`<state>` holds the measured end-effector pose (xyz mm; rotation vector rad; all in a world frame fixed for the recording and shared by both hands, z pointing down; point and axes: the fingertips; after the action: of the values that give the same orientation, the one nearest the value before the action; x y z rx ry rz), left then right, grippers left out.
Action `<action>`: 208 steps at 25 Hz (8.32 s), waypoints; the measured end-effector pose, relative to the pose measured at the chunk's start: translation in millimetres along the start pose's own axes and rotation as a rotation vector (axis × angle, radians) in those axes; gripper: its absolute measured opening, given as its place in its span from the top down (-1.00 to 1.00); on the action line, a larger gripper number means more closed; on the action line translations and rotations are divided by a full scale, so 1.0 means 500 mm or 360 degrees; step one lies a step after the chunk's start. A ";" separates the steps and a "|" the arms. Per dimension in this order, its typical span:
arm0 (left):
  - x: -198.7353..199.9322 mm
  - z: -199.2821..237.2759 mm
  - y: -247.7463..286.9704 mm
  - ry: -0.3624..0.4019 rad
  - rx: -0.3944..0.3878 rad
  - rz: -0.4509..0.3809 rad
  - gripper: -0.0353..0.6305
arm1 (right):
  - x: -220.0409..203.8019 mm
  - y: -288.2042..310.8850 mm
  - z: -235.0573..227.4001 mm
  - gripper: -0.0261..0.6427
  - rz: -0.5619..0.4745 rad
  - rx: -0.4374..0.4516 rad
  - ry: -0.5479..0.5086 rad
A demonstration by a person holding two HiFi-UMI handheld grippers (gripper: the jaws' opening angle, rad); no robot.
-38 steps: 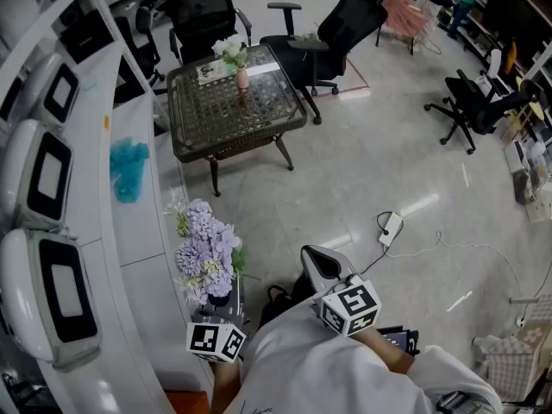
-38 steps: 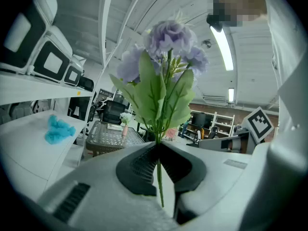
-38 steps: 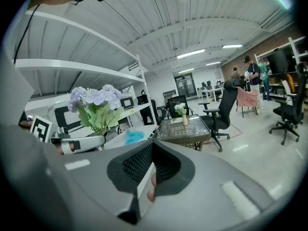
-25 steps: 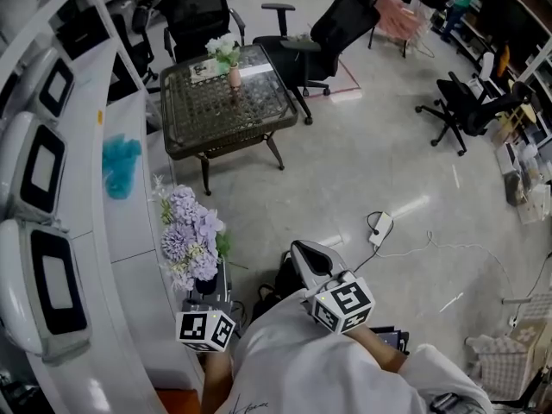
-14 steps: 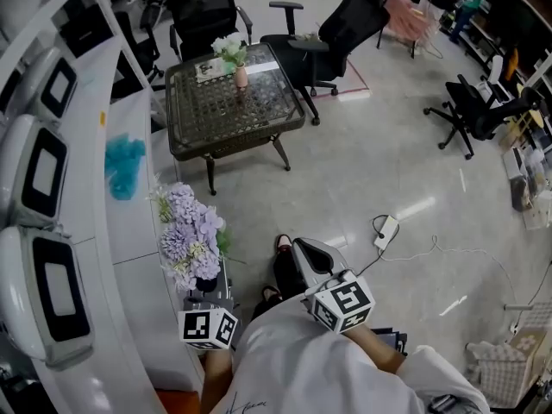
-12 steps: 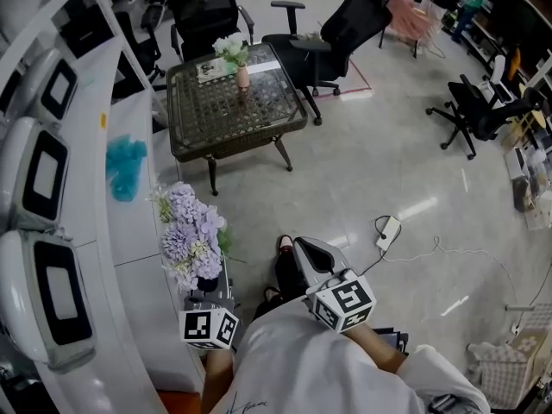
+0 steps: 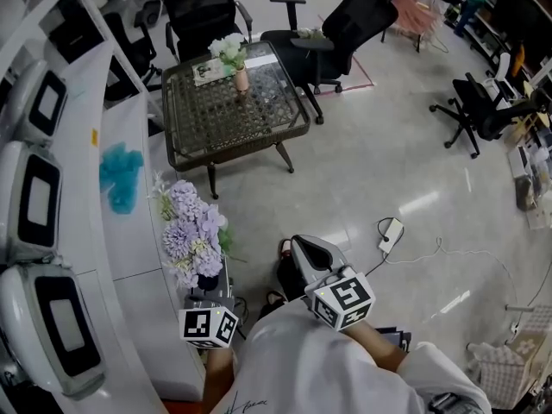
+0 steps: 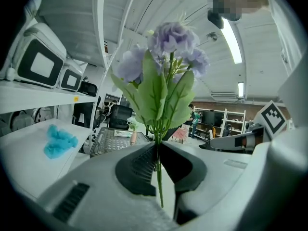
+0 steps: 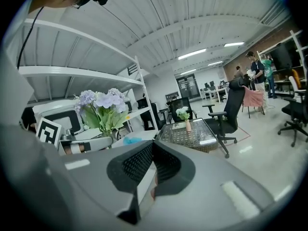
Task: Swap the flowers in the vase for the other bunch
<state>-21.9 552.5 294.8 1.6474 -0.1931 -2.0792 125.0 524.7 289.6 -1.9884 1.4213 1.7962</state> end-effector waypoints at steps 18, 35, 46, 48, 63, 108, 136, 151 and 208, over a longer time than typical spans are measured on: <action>0.143 0.053 0.222 0.0019 0.0006 -0.0011 0.82 | 0.165 0.151 -0.148 0.90 -0.0035 0.0026 0.0016; 0.202 0.035 0.381 -0.0029 0.0059 -0.0058 0.82 | 0.232 0.226 -0.290 0.90 -0.0023 0.0088 -0.0004; 0.198 0.022 0.437 0.0061 0.0065 0.0019 0.82 | 0.226 0.229 -0.344 0.89 -0.0015 0.0046 0.0058; 0.199 0.026 0.454 0.0043 0.0047 0.0028 0.82 | 0.227 0.237 -0.353 0.89 -0.0004 0.0040 0.0064; 0.279 0.119 0.604 -0.0014 -0.0035 0.0054 0.83 | 0.316 0.370 -0.444 0.88 -0.0004 -0.0040 0.0115; 0.550 0.611 0.863 -0.0037 -0.0167 -0.0005 0.83 | 0.614 0.941 -0.395 0.78 0.0066 -0.0107 0.0036; 0.499 0.643 1.013 -0.0125 -0.0100 0.0086 0.83 | 0.587 1.080 -0.519 0.78 0.0084 -0.0139 0.0022; 0.420 0.647 1.117 -0.0135 -0.0073 0.0219 0.83 | 0.528 1.169 -0.628 0.73 0.0117 -0.0122 0.0071; 0.374 0.719 1.217 -0.0220 0.0113 0.0364 0.83 | 0.531 1.382 -0.747 0.29 0.0216 -0.0155 -0.0090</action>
<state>-223.9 -128.8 465.7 1.4456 -0.4828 -2.0306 -108.6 -238.4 514.1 -1.9104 1.5132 1.9979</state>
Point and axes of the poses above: the fingertips, and each gripper's own axes: y forward along the fingers, z to its left, x out of its top, and after that the axes turned 13 degrees about z, right-handed
